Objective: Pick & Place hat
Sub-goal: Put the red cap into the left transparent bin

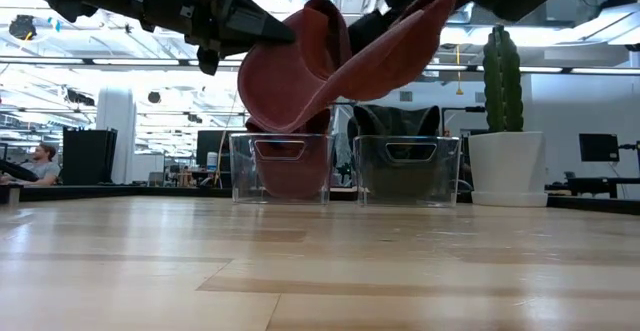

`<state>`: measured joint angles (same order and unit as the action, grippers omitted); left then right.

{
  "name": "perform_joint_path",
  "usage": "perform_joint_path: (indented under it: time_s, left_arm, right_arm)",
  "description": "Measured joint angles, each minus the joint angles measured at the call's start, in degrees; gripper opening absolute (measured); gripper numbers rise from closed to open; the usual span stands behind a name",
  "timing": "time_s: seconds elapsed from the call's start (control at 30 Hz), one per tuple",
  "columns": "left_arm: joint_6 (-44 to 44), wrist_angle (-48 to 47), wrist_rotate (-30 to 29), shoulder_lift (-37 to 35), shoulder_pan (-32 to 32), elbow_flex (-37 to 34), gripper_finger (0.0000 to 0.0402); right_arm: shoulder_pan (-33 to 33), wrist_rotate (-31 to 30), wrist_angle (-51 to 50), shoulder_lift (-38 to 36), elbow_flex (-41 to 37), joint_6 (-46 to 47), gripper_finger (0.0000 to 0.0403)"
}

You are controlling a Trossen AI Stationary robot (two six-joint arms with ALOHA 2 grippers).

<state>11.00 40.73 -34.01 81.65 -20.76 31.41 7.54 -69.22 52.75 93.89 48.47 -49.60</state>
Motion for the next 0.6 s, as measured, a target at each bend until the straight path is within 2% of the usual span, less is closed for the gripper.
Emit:
perform_joint_path:
  time_s: [0.27,0.47,0.6]
  left_arm:
    - [0.0,0.0,0.0,0.0,0.0,0.0,0.0019]
    - [0.6,0.0,-0.1,0.0,-0.2,0.0,0.0019]
    - [1.6,0.0,-0.1,0.0,-0.2,0.0,0.0019]
  right_arm:
    - [4.9,1.3,-1.7,0.0,0.0,-3.4,0.0118]
    - [5.6,1.7,-7.2,0.0,0.0,-3.5,0.0118]
    - [5.0,1.3,-6.2,0.0,0.0,-7.1,0.0118]
